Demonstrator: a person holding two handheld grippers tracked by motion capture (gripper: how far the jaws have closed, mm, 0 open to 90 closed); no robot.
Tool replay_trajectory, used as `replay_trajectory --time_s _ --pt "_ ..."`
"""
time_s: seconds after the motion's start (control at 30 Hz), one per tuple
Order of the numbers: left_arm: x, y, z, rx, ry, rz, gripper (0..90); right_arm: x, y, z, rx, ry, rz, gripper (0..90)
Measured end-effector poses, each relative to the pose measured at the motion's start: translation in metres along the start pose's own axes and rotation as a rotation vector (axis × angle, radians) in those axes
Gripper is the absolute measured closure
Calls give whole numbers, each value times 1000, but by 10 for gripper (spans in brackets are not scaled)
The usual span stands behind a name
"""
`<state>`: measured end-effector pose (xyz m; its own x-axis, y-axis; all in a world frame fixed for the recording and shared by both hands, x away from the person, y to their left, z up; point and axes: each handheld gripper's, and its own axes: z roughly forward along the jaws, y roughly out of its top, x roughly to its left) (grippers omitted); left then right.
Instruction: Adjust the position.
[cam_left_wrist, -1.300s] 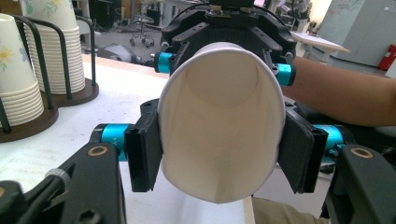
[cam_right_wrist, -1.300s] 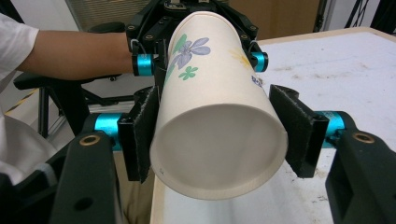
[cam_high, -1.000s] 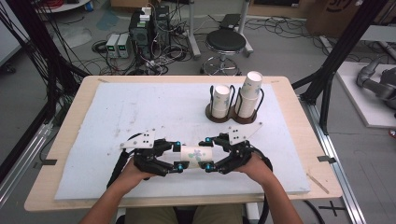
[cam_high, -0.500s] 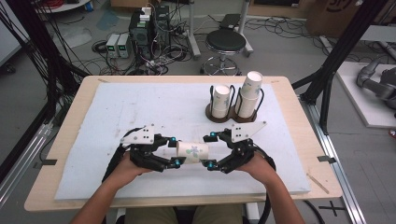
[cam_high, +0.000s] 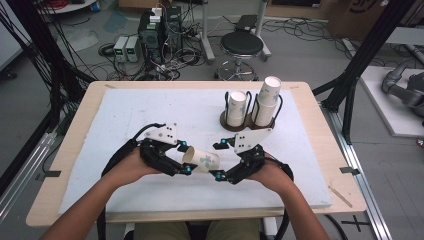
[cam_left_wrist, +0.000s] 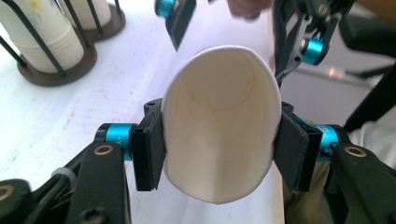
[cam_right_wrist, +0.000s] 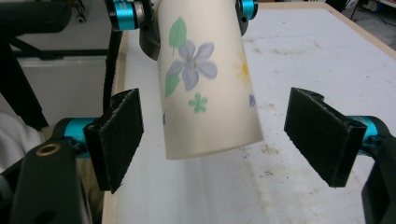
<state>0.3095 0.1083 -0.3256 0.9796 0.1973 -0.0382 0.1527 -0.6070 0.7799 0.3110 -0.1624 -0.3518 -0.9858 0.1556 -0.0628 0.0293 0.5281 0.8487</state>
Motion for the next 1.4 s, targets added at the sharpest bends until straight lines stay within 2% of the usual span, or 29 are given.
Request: replay_trajectory --time_s 0.07,0.27,0.43,0.67,0.77,0.87,1.03,1.13,1.27,1.4 --pt "1 4 1 40 3 11 420 -1 4 1 31 -6 -19 203" --pt "4 7 3 95 14 3 421 -3 12 5 117 -7 -67 203" --pt "3 11 5 161 23 12 421 -3 18 13 205 -5 -104 203" --pt "3 16 9 194 21 12 421 0 26 30 314 9 -154 203" --pt "3 14 11 201 21 8 421 1 27 36 338 8 -173 210" --pt "2 15 13 204 19 14 421 3 28 41 362 14 -178 253" --pt "1 15 16 208 17 17 421 4 29 47 382 16 -192 285" --pt "1 15 17 211 19 18 416 5 29 49 396 28 -205 358" --pt "0 16 19 212 27 29 400 5 28 52 409 24 -215 365" --pt "0 16 21 206 32 35 346 4 27 51 407 21 -204 370"
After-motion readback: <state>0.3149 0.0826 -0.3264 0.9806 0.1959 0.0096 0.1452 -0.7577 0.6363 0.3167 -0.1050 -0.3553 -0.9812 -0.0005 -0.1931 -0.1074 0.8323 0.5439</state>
